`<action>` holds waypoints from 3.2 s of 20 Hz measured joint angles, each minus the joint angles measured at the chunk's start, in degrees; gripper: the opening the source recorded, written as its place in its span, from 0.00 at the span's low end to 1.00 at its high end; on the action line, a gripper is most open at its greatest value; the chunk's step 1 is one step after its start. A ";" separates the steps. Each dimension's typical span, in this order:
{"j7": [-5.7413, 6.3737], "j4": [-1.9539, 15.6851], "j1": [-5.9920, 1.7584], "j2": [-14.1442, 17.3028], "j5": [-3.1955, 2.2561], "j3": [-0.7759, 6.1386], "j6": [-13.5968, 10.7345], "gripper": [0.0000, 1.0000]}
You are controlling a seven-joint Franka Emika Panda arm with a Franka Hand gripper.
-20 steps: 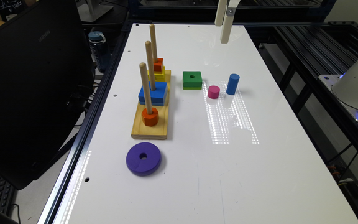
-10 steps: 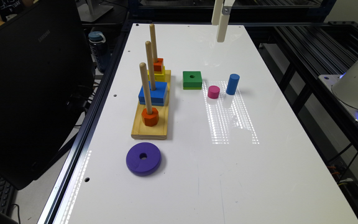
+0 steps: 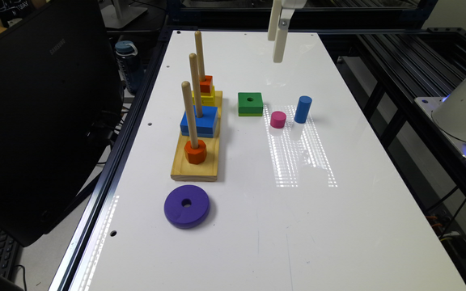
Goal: Pick up green block.
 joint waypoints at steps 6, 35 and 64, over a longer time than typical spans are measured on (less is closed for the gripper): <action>0.00 -0.12 -0.01 0.55 -0.02 0.04 0.36 1.00; 0.05 0.90 -0.22 7.96 -1.09 -0.03 7.02 1.00; 0.15 3.32 -0.44 15.84 -2.49 -0.54 12.28 1.00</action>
